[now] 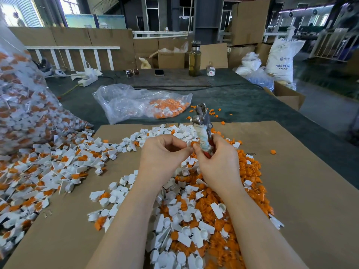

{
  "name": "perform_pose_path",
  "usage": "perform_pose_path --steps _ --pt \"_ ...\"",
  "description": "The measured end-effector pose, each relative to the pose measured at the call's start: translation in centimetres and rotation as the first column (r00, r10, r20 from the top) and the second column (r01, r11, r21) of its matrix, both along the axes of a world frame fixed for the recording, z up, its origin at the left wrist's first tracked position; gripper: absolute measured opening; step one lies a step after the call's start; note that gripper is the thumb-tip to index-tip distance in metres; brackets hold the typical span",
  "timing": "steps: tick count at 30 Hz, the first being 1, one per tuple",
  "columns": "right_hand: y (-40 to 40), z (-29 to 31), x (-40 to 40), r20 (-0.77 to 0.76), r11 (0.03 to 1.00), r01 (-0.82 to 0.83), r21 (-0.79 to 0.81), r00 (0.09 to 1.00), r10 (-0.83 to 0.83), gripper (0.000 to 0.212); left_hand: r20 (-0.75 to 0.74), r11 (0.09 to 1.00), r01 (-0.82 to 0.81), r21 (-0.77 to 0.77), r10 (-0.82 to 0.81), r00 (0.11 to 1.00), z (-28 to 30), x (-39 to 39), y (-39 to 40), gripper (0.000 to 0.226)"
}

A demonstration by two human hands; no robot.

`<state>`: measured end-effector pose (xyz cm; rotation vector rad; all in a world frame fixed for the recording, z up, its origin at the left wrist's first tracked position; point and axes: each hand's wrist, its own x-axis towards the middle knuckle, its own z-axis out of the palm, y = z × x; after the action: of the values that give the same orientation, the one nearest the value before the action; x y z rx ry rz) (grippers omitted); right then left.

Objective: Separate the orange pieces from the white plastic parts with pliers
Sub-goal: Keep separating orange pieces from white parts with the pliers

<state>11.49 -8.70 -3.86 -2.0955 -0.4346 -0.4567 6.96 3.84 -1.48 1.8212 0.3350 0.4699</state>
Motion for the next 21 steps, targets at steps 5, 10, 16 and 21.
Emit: perform_pose_path --steps 5,10,16,21 --pt "0.02 0.00 0.03 -0.001 1.000 -0.024 0.003 1.000 0.024 0.015 0.015 1.000 0.002 -0.009 -0.002 1.000 0.00 0.08 0.01 0.017" --pt "-0.02 -0.03 0.11 -0.029 0.995 -0.094 0.020 0.995 0.095 0.012 0.030 1.000 0.001 0.027 -0.002 1.000 -0.24 0.19 0.12 0.013" --pt "-0.22 -0.11 0.27 -0.044 0.991 -0.133 0.027 0.990 0.134 0.009 0.012 0.999 -0.021 0.042 0.021 1.000 -0.50 0.44 0.22 0.013" --pt "-0.27 -0.19 0.39 -0.077 0.986 -0.169 0.007 0.983 0.169 0.011 0.009 0.998 -0.054 0.035 0.053 0.999 -0.67 0.71 0.26 0.013"
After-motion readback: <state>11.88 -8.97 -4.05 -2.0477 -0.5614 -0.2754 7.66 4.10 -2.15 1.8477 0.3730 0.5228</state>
